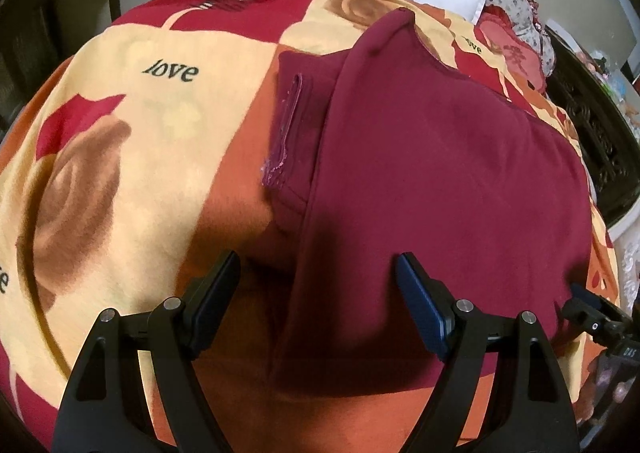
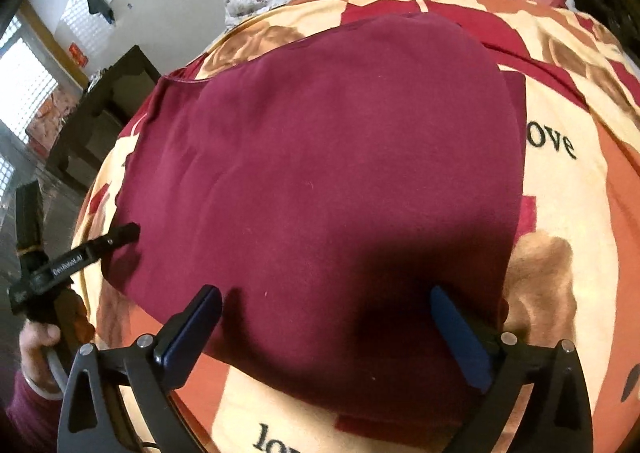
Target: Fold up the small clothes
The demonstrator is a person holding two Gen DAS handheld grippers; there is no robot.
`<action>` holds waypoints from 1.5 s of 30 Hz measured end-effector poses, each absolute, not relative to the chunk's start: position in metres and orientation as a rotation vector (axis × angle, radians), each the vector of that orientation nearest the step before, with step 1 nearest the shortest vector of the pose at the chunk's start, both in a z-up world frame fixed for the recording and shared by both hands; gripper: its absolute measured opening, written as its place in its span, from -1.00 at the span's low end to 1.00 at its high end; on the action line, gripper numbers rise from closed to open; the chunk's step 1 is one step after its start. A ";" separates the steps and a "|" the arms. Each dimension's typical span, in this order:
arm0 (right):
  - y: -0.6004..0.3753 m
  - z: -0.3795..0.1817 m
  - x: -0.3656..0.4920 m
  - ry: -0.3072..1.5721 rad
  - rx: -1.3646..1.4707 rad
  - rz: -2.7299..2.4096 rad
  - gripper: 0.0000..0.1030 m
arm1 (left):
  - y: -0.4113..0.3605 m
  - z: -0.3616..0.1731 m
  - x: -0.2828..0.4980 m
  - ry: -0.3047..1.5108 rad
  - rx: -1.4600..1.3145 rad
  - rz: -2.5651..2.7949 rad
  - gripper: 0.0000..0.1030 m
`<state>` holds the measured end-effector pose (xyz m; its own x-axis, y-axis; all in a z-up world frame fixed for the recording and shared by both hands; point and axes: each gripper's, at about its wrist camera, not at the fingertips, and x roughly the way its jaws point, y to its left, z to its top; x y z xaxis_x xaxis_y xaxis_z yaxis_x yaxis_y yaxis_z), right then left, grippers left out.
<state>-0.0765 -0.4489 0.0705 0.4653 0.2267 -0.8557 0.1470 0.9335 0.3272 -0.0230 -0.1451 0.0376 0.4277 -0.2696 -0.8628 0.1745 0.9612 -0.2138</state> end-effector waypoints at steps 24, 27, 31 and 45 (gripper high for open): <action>-0.420 0.125 -0.045 1.038 0.297 0.042 0.71 | -0.112 0.032 -0.035 1.092 -0.257 -0.331 0.57; -0.392 0.127 -0.012 1.047 0.312 0.151 0.71 | -0.107 0.032 -0.036 1.087 -0.305 -0.339 0.57; -0.347 0.120 0.036 1.071 0.332 0.255 0.71 | -0.100 0.029 -0.039 1.074 -0.349 -0.356 0.57; -0.218 0.073 0.151 1.295 0.056 0.285 0.75 | -0.084 0.021 -0.047 1.025 -0.435 -0.432 0.57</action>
<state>0.1509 -0.2185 0.0729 0.2421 0.2395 -0.9402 -0.1774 0.9636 0.1998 -0.0475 -0.0836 0.0210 0.4513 -0.5342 -0.7149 0.1386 0.8333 -0.5352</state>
